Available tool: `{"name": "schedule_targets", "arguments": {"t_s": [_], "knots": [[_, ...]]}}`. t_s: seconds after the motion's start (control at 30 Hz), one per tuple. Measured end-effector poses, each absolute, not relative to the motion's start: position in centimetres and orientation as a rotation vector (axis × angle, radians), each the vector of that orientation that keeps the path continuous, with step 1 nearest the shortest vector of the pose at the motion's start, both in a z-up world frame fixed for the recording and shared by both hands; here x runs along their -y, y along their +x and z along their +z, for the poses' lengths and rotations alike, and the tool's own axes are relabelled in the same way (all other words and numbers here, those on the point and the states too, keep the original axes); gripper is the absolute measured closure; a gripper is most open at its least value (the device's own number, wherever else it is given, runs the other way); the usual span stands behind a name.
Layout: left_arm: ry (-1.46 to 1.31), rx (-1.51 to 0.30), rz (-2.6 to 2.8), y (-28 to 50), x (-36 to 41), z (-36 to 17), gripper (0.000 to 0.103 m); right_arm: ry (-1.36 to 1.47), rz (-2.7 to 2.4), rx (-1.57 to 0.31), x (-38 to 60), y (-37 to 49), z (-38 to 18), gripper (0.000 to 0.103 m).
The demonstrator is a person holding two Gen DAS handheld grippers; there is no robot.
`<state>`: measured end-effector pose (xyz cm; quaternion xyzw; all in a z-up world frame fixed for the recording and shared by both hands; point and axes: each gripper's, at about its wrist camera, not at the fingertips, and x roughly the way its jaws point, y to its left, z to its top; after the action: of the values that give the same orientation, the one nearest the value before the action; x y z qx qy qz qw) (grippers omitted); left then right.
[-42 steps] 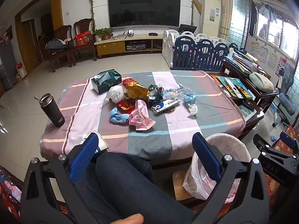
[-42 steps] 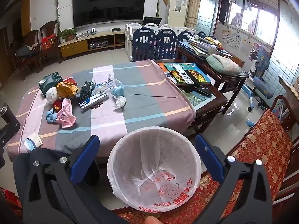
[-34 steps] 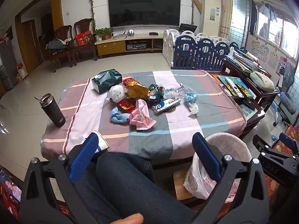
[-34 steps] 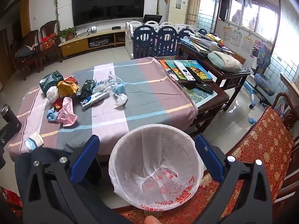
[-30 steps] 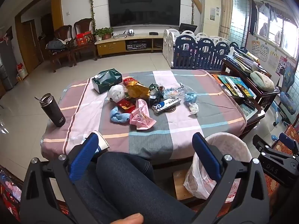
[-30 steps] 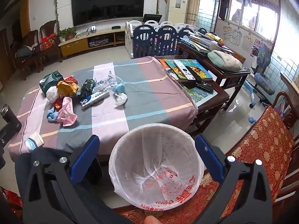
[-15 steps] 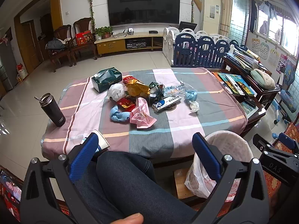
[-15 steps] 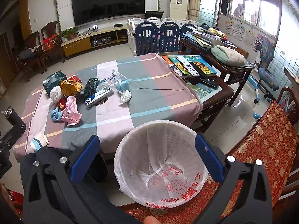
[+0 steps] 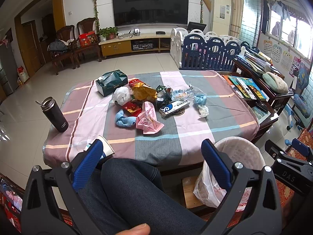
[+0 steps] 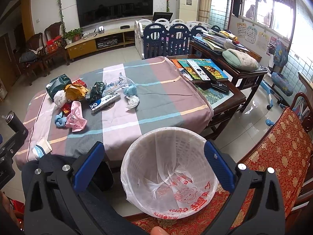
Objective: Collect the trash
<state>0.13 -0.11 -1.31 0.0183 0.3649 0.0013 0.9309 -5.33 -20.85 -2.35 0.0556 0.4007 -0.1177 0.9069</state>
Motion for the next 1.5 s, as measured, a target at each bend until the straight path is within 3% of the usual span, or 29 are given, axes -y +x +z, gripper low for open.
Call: {"name": "schedule_targets", "arguments": {"t_s": [1.5], "knots": [[0.036,-0.755,0.002,0.26,0.07,-1.22,0.003,0.111,-0.248,-0.830,20.68,-5.31,-2.51,0.003]]}}
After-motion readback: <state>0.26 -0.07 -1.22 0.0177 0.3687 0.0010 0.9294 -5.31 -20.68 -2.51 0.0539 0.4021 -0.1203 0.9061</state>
